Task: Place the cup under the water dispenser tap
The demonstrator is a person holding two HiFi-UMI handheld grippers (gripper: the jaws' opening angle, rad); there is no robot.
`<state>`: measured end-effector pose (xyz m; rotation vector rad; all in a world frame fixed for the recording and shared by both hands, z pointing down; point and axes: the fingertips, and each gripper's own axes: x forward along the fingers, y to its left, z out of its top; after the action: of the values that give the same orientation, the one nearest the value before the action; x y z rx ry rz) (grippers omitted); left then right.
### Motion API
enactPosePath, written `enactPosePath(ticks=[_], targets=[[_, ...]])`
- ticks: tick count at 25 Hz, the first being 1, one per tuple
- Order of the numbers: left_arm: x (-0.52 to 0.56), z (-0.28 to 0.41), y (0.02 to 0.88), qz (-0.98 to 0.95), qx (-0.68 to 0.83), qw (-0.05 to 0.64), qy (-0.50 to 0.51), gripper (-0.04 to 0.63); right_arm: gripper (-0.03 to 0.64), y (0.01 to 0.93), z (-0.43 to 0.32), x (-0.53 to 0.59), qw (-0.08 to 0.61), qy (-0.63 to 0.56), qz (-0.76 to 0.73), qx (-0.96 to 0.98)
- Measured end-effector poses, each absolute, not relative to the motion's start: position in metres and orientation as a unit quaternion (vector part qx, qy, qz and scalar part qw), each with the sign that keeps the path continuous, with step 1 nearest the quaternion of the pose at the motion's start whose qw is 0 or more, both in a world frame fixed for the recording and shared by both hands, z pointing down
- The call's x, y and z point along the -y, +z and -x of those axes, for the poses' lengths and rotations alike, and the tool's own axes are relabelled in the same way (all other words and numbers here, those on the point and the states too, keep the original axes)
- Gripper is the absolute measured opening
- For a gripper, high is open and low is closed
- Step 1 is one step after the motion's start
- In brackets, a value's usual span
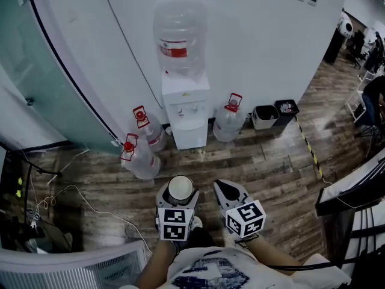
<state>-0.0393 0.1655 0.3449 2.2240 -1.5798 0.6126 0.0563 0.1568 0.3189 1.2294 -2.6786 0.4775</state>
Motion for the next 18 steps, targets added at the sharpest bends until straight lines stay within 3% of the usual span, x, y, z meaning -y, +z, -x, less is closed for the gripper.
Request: enactPosePath(ticks=[18], targets=[[-0.061, 0.106, 0.351, -0.783, 0.555, 0.175, 0.219, 0.423, 0.018, 0.322, -0.001, -0.046, 0.077, 0.162, -0.432, 0.884]])
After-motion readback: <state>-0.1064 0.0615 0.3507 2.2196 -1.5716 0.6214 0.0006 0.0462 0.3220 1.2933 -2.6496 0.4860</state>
